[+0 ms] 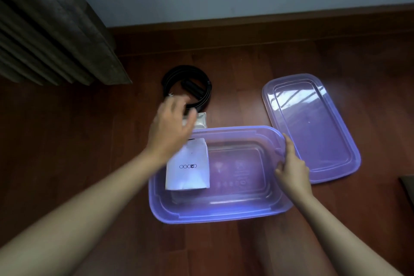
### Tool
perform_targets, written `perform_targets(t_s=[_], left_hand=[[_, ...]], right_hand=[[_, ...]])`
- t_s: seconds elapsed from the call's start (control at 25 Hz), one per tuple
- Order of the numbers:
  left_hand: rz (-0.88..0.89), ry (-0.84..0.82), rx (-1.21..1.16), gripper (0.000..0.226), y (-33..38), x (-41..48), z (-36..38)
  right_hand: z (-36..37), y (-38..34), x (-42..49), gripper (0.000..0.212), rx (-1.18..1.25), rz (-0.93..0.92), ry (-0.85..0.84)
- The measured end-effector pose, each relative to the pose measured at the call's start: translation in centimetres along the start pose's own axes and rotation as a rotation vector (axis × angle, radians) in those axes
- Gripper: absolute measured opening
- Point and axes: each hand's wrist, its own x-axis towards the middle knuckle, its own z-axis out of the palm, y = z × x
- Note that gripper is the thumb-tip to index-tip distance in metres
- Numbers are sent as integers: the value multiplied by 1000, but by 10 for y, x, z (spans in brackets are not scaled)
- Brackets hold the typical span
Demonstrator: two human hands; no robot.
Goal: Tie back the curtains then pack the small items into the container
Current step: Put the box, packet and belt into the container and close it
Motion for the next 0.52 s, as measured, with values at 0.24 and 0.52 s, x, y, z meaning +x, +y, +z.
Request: perform_targets(t_s=[0.24, 0.52], left_hand=[[-436, -306, 126, 72, -65, 107, 29], [-595, -362, 286, 42, -74, 127, 54]], right_hand=[[0, 1, 1, 81, 13, 23, 8], [-3, -2, 0, 82, -9, 5, 24]])
